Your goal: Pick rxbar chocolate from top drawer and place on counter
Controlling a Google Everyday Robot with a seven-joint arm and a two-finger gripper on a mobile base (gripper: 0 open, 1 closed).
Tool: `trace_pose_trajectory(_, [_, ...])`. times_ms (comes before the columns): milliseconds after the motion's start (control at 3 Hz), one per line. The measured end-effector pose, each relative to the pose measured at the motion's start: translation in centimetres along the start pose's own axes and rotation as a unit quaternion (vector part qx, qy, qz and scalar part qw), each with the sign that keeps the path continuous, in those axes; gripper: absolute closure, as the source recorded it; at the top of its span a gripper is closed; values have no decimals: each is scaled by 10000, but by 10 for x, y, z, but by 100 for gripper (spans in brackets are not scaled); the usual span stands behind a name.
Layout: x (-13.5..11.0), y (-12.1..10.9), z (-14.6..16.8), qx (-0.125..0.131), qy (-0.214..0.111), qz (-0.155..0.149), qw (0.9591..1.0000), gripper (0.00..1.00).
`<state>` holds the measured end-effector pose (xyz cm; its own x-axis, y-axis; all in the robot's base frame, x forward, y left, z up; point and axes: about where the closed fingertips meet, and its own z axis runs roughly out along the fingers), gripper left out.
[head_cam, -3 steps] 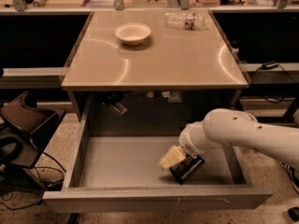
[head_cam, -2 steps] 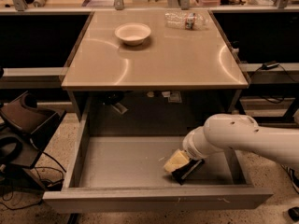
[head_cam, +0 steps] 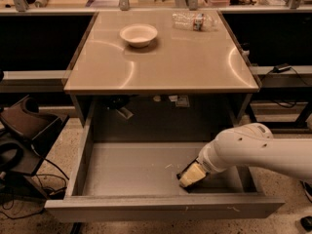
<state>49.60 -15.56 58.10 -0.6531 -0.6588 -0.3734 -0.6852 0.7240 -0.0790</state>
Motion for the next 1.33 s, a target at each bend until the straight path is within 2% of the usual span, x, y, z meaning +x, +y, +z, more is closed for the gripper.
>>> trace_pose_trajectory(333, [-2, 7, 3, -154, -35, -114, 9998, 0])
trace_pose_trajectory(667, [6, 24, 9, -537, 175, -437, 9974, 0])
trace_pose_trajectory(1000, [10, 27, 8, -582, 236, -526, 9966, 0])
trace_pose_trajectory(1333, [10, 27, 8, -582, 236, -527, 9966, 19])
